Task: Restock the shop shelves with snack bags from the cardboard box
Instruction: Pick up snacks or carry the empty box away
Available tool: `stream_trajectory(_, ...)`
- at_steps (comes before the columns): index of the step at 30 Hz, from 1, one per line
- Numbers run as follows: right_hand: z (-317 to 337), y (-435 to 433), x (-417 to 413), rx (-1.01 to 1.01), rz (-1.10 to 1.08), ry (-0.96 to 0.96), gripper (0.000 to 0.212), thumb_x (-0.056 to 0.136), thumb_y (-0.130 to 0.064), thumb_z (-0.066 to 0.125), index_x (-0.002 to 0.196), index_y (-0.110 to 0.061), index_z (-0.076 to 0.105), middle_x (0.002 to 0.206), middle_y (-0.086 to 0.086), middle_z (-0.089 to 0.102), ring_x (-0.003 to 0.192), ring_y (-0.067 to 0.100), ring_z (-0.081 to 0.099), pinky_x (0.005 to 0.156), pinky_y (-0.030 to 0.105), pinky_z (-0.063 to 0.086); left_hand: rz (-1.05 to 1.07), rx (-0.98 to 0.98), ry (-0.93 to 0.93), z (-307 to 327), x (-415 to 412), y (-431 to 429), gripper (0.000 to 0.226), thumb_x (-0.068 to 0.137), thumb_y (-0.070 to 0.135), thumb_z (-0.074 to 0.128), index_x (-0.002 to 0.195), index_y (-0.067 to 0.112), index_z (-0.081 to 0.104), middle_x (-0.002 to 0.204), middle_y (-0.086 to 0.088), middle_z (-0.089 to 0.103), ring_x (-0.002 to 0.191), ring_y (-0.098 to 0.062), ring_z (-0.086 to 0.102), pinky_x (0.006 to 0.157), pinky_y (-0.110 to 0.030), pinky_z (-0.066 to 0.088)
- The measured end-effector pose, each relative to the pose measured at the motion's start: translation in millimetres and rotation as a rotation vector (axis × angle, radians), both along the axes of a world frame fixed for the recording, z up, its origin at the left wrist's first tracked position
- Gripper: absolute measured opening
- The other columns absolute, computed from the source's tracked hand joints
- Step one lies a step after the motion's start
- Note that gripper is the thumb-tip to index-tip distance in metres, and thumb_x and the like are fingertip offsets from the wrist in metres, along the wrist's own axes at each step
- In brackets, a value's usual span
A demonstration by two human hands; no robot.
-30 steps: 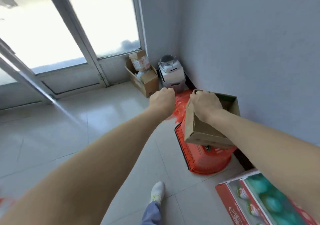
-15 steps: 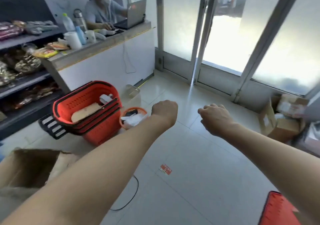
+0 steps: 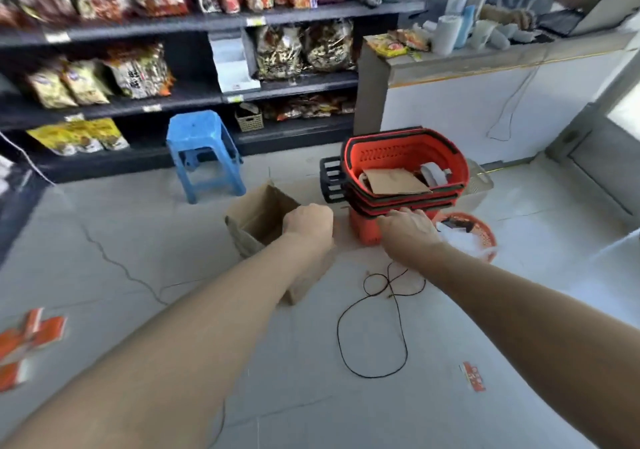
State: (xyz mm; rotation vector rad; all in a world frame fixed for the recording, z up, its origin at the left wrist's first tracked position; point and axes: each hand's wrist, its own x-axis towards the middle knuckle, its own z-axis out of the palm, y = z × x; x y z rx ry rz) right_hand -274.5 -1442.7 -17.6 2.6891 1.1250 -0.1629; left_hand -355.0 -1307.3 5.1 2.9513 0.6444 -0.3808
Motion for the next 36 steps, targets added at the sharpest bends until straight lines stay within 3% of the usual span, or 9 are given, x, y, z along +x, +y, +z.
stream_trajectory(12,-59,159,54,-0.086,0.154,0.067,0.032,0.091,-0.006,0.048,0.123,-0.012,0.053,0.119,0.008,0.059,0.115,0.028,0.051,0.095,0.037,0.039,0.284,-0.022,-0.015,-71,23,140,0.025,0.094,0.001,0.04,0.108,0.006,0.061,0.114,-0.013,0.061,0.108,-0.032,0.058,0.082,-0.036,0.045)
stream_trajectory(15,-84,185,66,-0.105,0.152,0.101,0.027,0.091,-0.006,0.051,0.116,-0.013,0.056,0.114,0.007,0.061,0.109,0.028,0.055,0.087,0.035,0.043,0.343,-0.061,0.002,-100,34,170,0.019,0.094,0.005,0.045,0.104,0.008,0.061,0.109,-0.011,0.064,0.103,-0.03,0.06,0.077,-0.033,0.044)
stream_trajectory(17,-103,200,75,-0.102,0.144,0.133,0.022,0.093,-0.011,0.05,0.114,-0.012,0.056,0.112,0.008,0.062,0.106,0.028,0.057,0.08,0.034,0.042,0.374,-0.079,0.023,-118,42,189,0.012,0.094,0.009,0.049,0.097,0.013,0.061,0.105,-0.009,0.065,0.1,-0.029,0.061,0.083,-0.034,0.045)
stream_trajectory(20,-138,230,90,-0.087,0.087,0.189,0.023,0.097,-0.018,0.045,0.117,-0.011,0.054,0.111,0.01,0.061,0.104,0.029,0.056,0.073,0.033,0.038,0.408,-0.125,0.043,-156,61,223,0.009,0.094,0.011,0.051,0.096,0.012,0.059,0.105,-0.009,0.065,0.1,-0.028,0.06,0.085,-0.035,0.046)
stream_trajectory(26,-226,290,111,-0.096,-0.115,0.32,0.027,0.098,-0.028,0.045,0.115,-0.008,0.05,0.11,0.01,0.06,0.103,0.029,0.056,0.073,0.034,0.041,0.468,-0.266,0.092,-244,100,296,0.013,0.095,0.013,0.052,0.102,0.006,0.06,0.109,-0.012,0.064,0.1,-0.029,0.061,0.067,-0.03,0.042)
stream_trajectory(30,-284,317,118,-0.079,-0.289,0.405,0.028,0.098,-0.029,0.047,0.113,-0.006,0.049,0.11,0.013,0.059,0.105,0.031,0.055,0.075,0.037,0.044,0.49,-0.281,0.142,-304,112,337,0.006,0.095,0.012,0.051,0.093,0.01,0.057,0.107,-0.011,0.064,0.091,-0.028,0.057,0.068,-0.032,0.042)
stream_trajectory(36,-371,337,131,-0.094,-0.488,0.485,0.034,0.098,-0.028,0.047,0.123,-0.005,0.043,0.12,0.013,0.05,0.115,0.033,0.051,0.078,0.038,0.044,0.579,-0.373,0.175,-398,136,366,0.014,0.096,0.021,0.054,0.101,0.009,0.058,0.112,-0.012,0.064,0.102,-0.031,0.06,0.071,-0.032,0.041)
